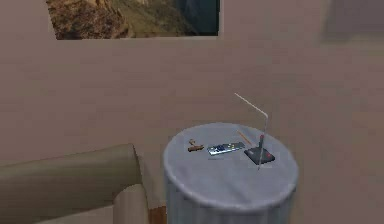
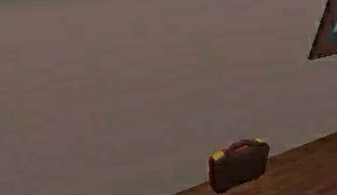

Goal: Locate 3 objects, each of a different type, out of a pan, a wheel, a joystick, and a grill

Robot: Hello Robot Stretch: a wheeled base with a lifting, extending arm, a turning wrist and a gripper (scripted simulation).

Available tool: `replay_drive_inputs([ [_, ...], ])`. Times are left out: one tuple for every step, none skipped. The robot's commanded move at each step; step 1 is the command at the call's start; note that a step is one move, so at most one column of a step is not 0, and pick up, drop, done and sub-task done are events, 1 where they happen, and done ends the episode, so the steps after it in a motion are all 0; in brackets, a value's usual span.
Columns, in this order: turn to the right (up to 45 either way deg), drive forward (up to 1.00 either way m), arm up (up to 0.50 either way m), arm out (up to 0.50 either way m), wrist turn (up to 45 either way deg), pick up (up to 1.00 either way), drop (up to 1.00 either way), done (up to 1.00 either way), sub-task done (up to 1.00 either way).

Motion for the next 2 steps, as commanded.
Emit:
replay_drive_inputs([
  [21.0,0.00,0.00,0.00,0.0,0.00,0.00,0.00,0.00],
  [0.0,0.00,0.00,0.00,0.0,0.00,0.00,1.00,0.00],
])
